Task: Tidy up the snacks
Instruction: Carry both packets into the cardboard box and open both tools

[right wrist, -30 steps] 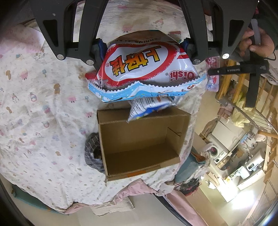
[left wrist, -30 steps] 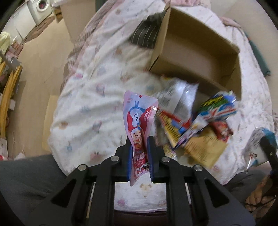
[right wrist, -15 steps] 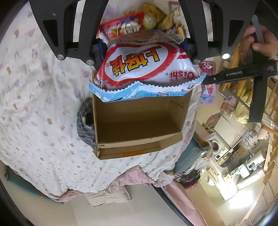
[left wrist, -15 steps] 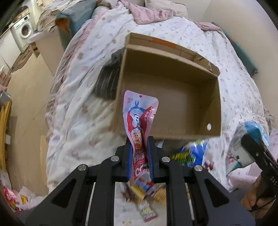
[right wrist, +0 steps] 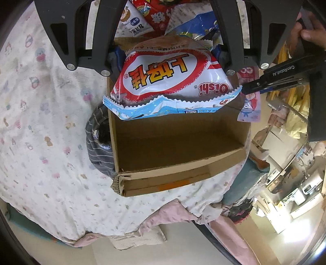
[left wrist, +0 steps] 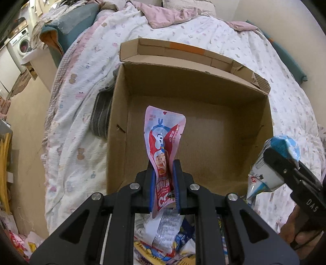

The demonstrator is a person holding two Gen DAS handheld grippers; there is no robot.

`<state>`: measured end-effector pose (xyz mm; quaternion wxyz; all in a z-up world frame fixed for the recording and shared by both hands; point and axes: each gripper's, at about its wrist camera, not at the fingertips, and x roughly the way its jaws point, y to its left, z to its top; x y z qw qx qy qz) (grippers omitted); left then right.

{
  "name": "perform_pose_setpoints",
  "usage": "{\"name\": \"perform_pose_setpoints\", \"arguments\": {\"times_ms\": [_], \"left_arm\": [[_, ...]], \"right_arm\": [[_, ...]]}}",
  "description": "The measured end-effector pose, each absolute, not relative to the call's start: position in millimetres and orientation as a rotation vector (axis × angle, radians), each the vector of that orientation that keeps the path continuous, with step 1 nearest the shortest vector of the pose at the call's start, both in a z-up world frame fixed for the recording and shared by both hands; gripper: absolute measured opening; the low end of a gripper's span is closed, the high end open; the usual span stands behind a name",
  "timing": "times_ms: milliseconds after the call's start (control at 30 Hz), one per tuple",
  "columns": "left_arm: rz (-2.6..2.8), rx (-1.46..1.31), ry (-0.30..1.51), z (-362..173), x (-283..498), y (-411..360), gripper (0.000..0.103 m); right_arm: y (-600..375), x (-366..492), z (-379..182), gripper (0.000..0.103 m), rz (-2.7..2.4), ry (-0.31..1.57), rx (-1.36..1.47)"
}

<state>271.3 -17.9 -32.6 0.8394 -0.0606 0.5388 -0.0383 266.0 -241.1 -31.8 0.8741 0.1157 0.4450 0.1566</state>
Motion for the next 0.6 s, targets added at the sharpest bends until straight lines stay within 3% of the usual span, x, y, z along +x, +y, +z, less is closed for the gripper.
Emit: {"name": "perform_pose_setpoints", "arguments": {"times_ms": [600], "left_arm": [[-0.086,-0.082,1.111,-40,272,-25,0.022]], "right_arm": [[-234,275,-50,0.070,0.337,0.988,0.229]]}}
